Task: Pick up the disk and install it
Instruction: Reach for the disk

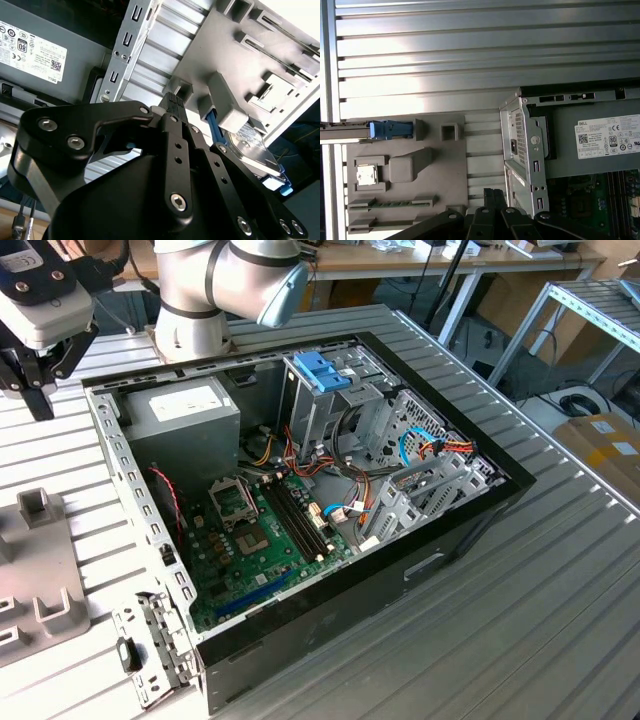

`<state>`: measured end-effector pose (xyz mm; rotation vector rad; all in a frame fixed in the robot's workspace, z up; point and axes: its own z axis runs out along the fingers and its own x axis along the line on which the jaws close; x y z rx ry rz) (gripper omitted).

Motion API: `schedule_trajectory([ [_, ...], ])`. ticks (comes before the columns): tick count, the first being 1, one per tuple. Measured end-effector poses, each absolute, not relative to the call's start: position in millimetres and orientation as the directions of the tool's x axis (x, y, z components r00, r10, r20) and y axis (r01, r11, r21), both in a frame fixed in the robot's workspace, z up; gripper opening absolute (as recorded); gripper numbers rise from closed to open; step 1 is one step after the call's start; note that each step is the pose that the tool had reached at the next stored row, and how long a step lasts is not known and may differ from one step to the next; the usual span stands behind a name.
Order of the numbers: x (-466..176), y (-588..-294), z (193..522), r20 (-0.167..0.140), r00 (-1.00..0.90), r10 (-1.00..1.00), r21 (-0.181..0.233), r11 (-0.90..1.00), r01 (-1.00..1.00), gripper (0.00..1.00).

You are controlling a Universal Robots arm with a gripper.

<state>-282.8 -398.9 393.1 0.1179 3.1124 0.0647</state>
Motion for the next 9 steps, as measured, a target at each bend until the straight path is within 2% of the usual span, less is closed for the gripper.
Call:
schedule_trajectory([
  [9, -286.1, -398.9, 393.2, -0.025, -0.997, 0.076, 0.042, 0.996, 0.075, 0.11],
])
